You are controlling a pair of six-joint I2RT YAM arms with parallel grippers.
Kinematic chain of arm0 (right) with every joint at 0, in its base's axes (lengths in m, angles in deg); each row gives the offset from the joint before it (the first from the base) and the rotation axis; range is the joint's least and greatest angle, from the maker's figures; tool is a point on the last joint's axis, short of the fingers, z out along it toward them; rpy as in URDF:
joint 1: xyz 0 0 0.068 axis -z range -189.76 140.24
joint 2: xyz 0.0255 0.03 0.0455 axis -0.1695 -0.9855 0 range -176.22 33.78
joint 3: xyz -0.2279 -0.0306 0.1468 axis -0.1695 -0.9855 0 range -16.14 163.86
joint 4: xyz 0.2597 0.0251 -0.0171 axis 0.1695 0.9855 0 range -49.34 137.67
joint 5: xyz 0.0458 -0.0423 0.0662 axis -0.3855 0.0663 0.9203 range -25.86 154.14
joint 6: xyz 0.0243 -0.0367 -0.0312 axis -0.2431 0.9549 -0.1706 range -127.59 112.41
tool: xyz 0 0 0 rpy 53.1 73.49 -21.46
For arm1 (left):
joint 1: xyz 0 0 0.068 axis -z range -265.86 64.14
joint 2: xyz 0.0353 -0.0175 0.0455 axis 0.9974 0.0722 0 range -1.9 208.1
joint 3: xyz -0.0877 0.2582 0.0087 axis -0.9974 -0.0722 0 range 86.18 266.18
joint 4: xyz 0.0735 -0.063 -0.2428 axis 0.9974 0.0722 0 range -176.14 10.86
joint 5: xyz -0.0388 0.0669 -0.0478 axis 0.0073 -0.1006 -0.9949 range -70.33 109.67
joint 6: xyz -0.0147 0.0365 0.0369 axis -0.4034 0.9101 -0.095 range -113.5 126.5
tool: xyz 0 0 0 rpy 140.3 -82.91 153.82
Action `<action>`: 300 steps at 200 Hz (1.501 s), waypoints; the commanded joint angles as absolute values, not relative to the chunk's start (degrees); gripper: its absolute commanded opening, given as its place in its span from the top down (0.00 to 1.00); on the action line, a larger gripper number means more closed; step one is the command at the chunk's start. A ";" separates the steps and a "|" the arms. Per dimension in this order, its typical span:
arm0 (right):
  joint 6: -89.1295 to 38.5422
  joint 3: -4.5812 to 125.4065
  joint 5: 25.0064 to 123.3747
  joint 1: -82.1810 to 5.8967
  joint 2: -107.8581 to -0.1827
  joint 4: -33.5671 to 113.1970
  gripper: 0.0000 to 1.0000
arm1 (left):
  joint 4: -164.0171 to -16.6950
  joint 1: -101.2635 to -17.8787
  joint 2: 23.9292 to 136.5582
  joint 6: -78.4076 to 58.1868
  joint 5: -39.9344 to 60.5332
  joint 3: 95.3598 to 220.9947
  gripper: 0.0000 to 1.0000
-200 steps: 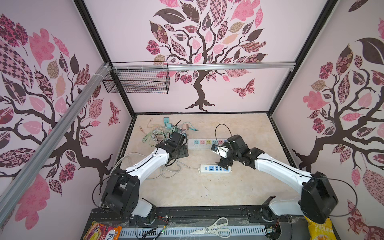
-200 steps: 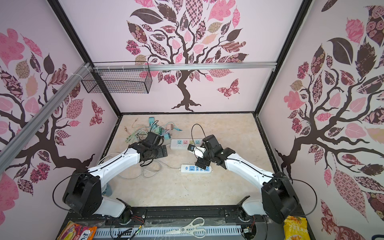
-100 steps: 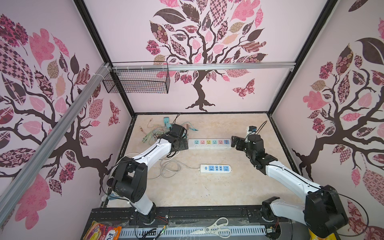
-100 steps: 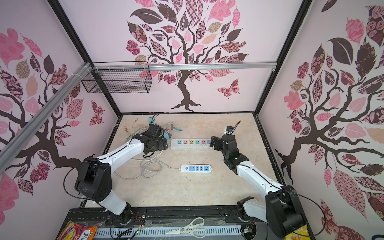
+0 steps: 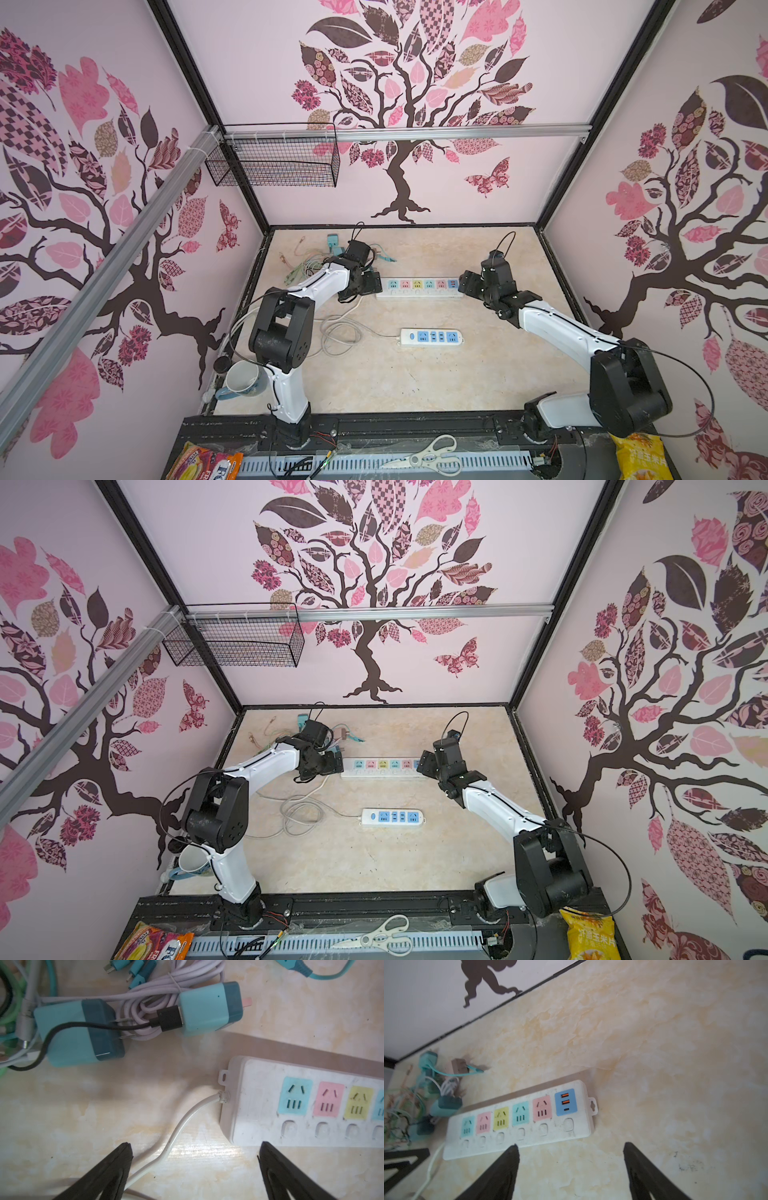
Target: Insert the plug
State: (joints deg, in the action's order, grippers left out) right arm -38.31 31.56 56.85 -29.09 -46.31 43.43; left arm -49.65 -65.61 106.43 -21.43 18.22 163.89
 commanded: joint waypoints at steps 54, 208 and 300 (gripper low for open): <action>-38.98 33.28 60.02 -27.50 -47.52 44.18 0.30 | -52.55 -63.71 111.96 -15.67 6.67 168.55 0.02; -35.55 33.84 65.54 -22.43 -49.79 41.47 0.00 | -46.47 -59.71 106.28 -13.29 18.72 165.98 0.02; -35.04 48.61 78.04 -16.35 -71.51 45.80 0.00 | -48.01 -61.16 106.78 -15.74 15.73 163.43 0.02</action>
